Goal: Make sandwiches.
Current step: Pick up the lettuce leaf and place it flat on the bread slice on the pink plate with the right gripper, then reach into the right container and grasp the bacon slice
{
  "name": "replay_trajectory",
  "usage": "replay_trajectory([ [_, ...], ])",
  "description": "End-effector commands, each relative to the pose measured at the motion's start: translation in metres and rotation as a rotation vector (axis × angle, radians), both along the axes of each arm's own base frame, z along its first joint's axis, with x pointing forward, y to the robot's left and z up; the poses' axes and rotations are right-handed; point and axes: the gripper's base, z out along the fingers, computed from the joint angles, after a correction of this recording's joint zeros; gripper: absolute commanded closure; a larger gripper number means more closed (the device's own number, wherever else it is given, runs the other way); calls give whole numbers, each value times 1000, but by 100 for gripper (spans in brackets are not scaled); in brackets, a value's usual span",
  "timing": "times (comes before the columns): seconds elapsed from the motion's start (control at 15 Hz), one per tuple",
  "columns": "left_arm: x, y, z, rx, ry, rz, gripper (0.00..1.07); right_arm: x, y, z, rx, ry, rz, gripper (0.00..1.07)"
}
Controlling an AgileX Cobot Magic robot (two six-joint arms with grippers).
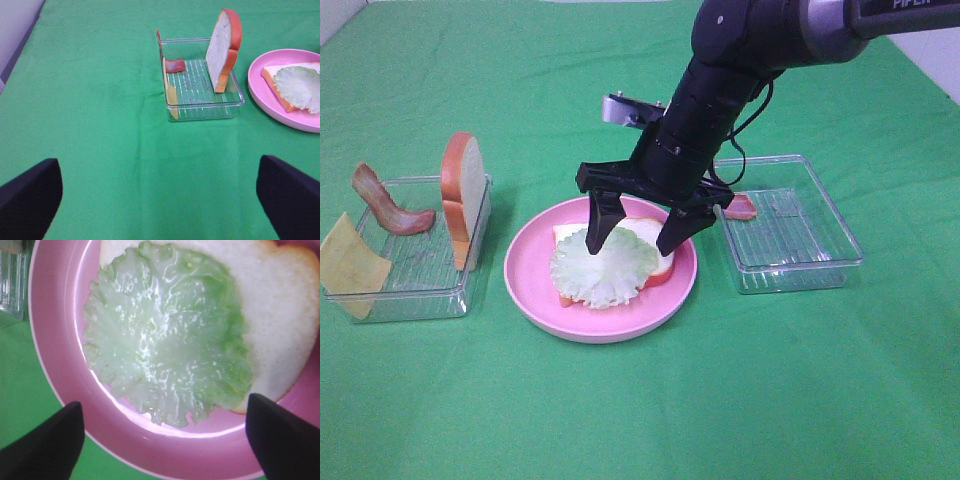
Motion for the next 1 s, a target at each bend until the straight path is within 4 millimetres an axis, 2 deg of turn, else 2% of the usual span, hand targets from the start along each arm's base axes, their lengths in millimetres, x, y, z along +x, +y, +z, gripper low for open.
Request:
replay_trajectory([
  [0.07, -1, -1, -1, -5, -11, -5, 4, 0, -10, 32, -65, -75, 13, 14],
  [0.33, -1, -1, -1, -5, -11, -5, 4, -1, -24, 74, -211, -81, -25, 14],
  [0.6, -1, -1, -1, -5, -11, -5, 4, 13, -29, 117, -269, -200, -50, 14],
  [0.67, -1, -1, -1, -5, -11, -5, 4, 18, -32, 120, -274, -216, -69, 14],
  [0.87, -1, -1, -1, -5, -11, -5, 4, 38, -46, 111, -276, -182, -145, 14],
  [1.0, -1, -1, -1, -5, -11, -5, 4, 57, -60, 94, -282, -148, -213, 14],
])
